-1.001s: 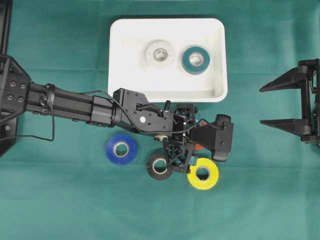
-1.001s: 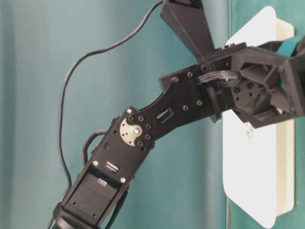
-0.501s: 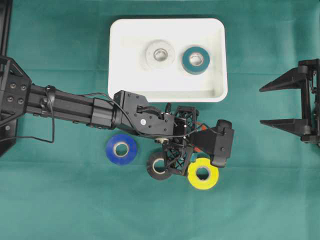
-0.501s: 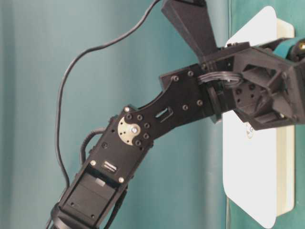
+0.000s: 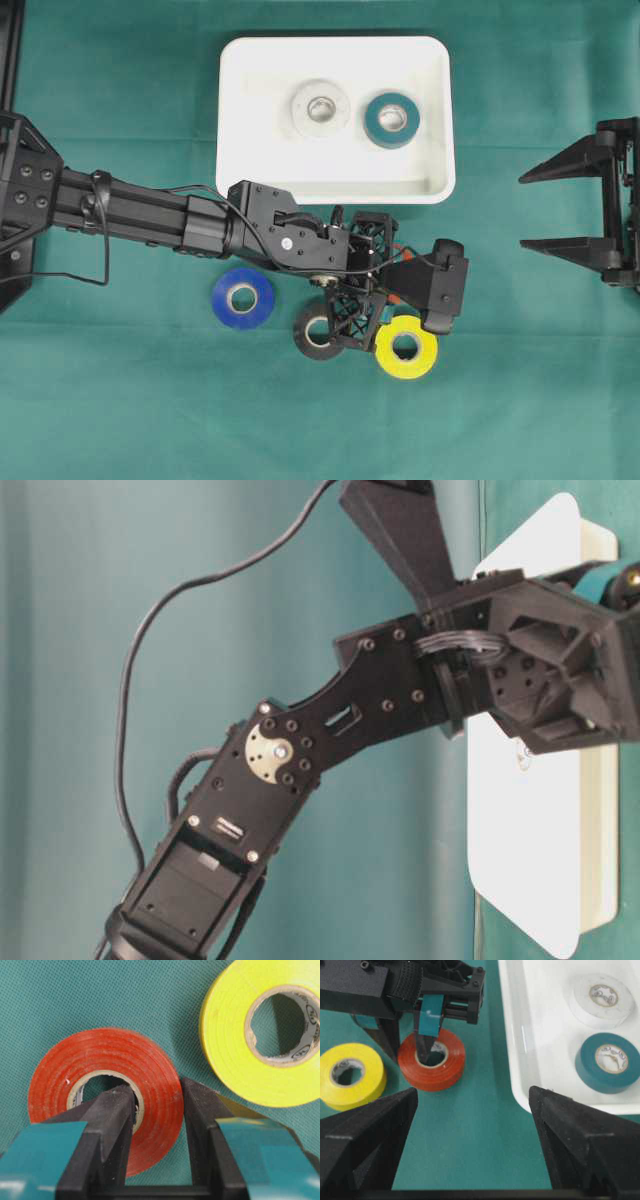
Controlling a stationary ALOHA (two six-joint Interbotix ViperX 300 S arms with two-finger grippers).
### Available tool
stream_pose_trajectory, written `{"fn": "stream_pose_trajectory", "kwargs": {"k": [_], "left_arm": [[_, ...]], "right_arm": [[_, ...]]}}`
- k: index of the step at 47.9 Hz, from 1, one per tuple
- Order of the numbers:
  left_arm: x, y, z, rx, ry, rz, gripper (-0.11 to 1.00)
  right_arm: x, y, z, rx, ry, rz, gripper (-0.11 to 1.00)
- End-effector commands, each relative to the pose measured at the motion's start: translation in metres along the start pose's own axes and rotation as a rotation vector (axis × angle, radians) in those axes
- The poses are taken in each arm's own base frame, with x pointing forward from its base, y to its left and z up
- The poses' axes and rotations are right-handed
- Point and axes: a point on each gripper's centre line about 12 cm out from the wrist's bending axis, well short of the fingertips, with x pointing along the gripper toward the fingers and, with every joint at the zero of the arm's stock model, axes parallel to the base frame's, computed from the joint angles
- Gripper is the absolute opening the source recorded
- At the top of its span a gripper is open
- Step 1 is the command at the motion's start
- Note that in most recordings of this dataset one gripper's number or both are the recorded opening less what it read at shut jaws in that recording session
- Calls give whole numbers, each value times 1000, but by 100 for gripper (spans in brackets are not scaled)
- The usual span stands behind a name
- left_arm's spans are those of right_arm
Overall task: Pick up the tape from a random location and place it into the white case.
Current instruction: 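Close the left gripper on the orange-red tape roll's inner rim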
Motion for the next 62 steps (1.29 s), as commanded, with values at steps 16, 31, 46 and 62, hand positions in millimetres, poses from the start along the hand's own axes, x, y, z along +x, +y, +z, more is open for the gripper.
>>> {"fn": "stream_pose_trajectory", "kwargs": {"k": [16, 31, 46, 62], "left_arm": [[-75, 6, 27, 3, -112, 19, 22], [-124, 8, 41, 5, -173, 28, 22], [-171, 8, 48, 7, -206, 33, 22], [-201, 6, 56, 15, -188, 32, 22]], "right_arm": [[0, 1, 8, -3, -19, 5, 86], [0, 1, 8, -3, -18, 3, 86], [0, 1, 8, -7, -18, 3, 86], [0, 1, 8, -10, -19, 2, 86]]}}
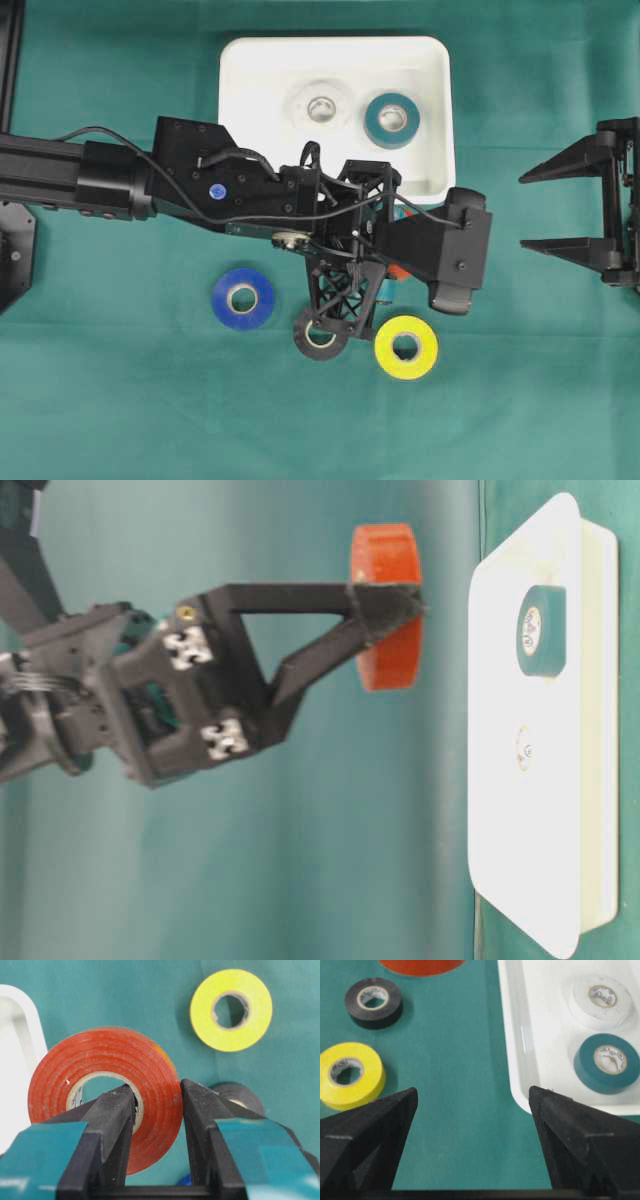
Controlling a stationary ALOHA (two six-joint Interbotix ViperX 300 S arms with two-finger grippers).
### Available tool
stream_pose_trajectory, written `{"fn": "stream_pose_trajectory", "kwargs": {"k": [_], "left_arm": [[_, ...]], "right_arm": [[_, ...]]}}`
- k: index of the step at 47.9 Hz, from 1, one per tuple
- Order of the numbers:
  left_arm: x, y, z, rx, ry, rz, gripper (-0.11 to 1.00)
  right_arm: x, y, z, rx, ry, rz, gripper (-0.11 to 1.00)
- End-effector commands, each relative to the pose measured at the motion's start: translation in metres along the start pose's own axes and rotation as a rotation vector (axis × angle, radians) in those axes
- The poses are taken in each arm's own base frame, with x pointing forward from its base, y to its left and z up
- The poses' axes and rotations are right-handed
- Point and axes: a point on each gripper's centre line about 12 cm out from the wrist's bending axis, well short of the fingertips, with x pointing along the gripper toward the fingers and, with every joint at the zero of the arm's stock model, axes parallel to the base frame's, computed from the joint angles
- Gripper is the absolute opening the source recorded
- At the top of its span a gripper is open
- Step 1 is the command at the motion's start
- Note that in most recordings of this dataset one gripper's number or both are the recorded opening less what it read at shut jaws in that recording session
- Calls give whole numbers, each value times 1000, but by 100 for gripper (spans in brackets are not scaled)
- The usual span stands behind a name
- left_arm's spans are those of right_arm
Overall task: Pick up the tape from a random location and place it into the white case.
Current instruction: 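Close the left gripper on the orange-red tape roll's inner rim, then lift the orange-red tape roll and carry it over the white tray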
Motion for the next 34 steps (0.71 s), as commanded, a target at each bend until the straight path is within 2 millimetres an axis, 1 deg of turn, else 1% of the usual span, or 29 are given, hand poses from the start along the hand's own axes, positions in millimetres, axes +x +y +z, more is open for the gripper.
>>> {"fn": "stream_pose_trajectory", "kwargs": {"k": [1, 6, 34], "left_arm": [[-39, 0, 17, 12, -85, 15, 22], [-44, 0, 21, 16, -98, 19, 22], [-43, 1, 20, 14, -93, 21, 22]], "right_arm": [[0, 1, 8, -3, -20, 4, 86], [-1, 1, 9, -3, -21, 5, 86], [-1, 2, 9, -4, -21, 6, 86]]}}
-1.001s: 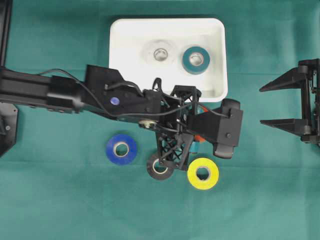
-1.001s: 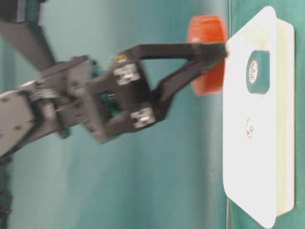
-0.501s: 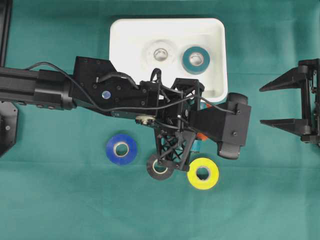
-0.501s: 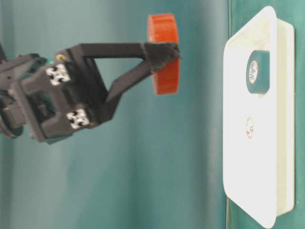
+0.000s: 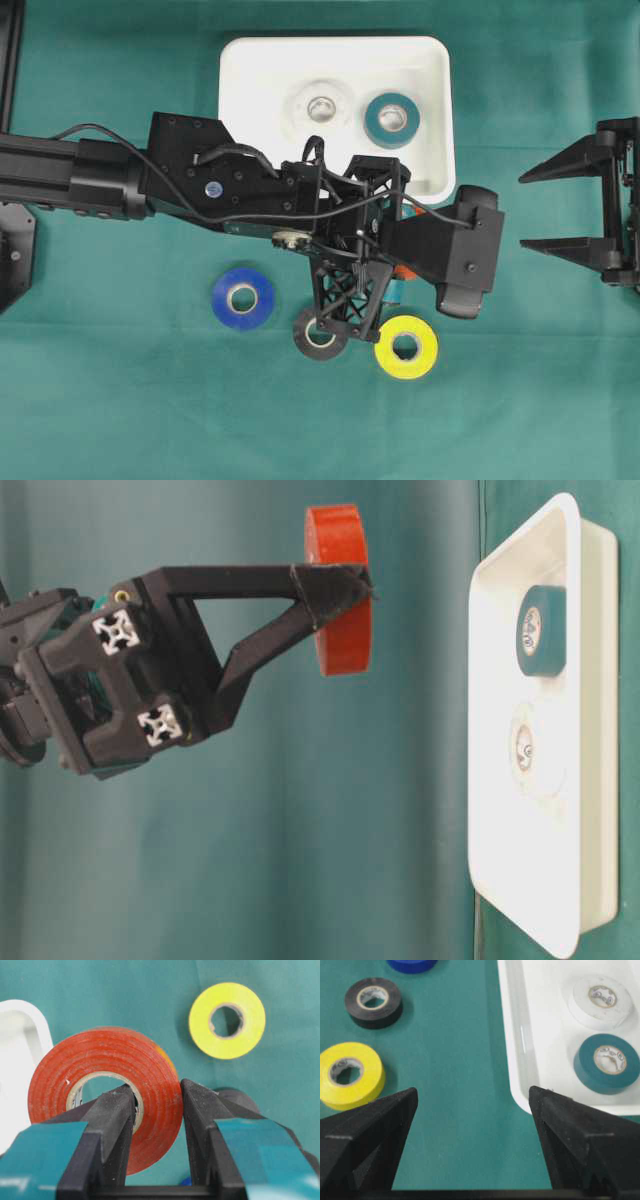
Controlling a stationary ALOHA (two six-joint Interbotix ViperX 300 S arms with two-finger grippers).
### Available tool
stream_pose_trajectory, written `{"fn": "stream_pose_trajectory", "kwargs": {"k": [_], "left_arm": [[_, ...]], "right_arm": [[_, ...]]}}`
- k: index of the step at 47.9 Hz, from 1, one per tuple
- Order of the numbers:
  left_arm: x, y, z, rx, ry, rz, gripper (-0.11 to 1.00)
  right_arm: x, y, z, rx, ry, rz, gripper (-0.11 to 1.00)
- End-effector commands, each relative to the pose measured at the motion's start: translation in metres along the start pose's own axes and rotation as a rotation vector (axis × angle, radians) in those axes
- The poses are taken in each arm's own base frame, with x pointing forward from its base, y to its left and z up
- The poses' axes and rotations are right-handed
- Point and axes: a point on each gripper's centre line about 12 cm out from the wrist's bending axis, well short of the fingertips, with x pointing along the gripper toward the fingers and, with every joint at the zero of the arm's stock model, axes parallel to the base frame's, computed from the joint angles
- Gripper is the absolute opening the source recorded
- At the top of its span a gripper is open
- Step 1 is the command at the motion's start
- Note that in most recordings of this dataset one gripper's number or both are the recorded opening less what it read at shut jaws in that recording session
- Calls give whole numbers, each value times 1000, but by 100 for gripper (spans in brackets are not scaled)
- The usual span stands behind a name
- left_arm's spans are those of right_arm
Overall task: Pick up the tape from a random location and place it into the white case.
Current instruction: 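Lift the orange-red tape roll and carry it over the white tray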
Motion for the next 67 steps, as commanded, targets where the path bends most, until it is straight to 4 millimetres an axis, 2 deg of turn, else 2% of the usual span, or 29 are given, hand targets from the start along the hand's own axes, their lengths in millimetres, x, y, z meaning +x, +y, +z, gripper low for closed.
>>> {"fn": "stream_pose_trajectory", "kwargs": {"k": [1, 50, 56, 67], "left_arm": [[-31, 2, 11, 1, -76, 12, 22], [-32, 1, 10, 2, -70, 9, 22], [-38, -1, 5, 2, -70, 8, 22], [-52, -8, -20, 0, -79, 0, 22]], "right_arm": [[-1, 1, 9, -2, -21, 5, 86], [0, 1, 8, 0, -18, 4, 86], [-1, 1, 8, 0, -18, 4, 86], [-1, 2, 8, -1, -15, 4, 86]]}}
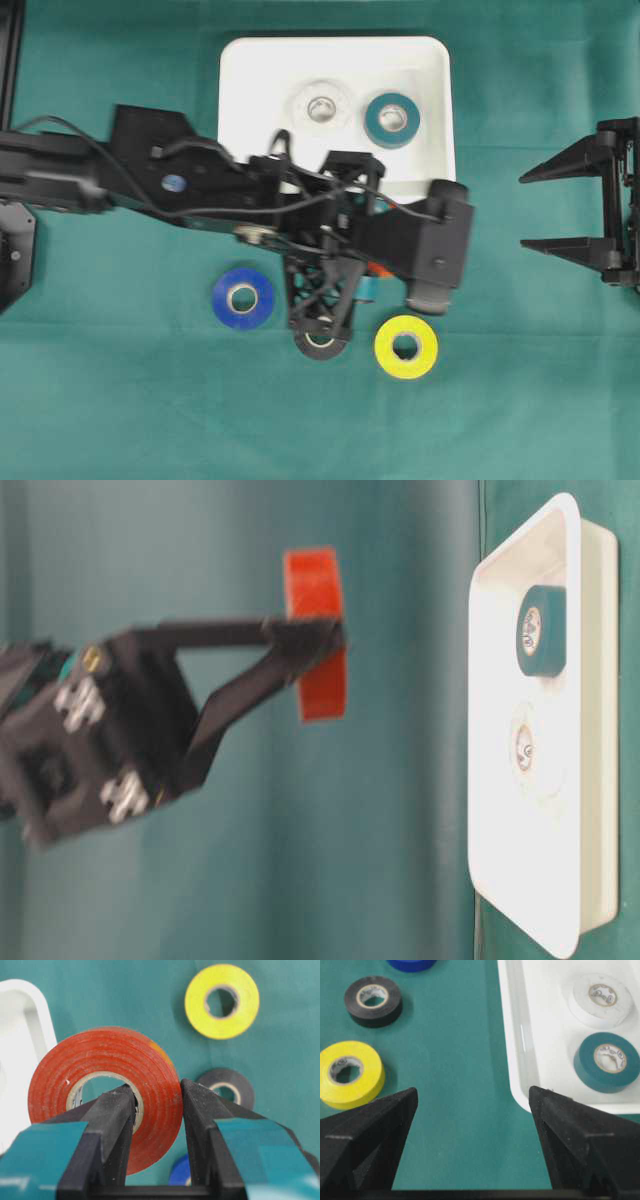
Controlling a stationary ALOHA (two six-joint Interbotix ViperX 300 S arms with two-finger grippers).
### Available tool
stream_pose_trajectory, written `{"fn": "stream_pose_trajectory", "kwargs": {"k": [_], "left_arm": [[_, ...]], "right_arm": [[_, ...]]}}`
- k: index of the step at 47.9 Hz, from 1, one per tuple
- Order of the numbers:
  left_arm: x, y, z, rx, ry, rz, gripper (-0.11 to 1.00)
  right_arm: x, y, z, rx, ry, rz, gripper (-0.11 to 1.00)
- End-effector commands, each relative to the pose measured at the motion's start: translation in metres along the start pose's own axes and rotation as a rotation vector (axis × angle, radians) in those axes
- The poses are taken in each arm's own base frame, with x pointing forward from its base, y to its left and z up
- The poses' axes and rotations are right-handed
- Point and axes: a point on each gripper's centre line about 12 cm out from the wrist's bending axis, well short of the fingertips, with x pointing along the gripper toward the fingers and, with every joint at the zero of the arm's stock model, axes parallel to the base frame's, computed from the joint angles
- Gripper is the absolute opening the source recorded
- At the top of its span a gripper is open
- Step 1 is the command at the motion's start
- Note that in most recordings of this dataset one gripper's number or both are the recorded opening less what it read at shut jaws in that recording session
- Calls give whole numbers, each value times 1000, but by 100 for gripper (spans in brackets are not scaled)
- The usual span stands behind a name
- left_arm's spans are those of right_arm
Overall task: Pick up the tape from a random location and place it into the white case.
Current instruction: 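Lift the orange-red tape roll and carry it over the white tray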
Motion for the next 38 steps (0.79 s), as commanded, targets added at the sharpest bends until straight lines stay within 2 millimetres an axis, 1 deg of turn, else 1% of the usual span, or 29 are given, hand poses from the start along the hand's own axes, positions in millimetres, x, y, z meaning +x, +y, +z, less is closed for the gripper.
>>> {"fn": "stream_pose_trajectory", "kwargs": {"k": [1, 12, 27, 33, 38], "left_arm": [[-29, -5, -2, 5, -65, 0, 22], [-49, -14, -34, 14, -89, -6, 22], [-68, -22, -87, 21, -98, -11, 22], [-71, -24, -100, 22, -107, -11, 22], [-72, -24, -101, 23, -130, -9, 22]], "right_arm": [[-1, 2, 8, -1, -18, 5, 86], [-1, 1, 9, 0, -17, 3, 86], [-1, 1, 8, -1, -15, 3, 86], [-1, 1, 8, -3, -15, 2, 86], [-1, 1, 8, -4, -15, 2, 86]]}}
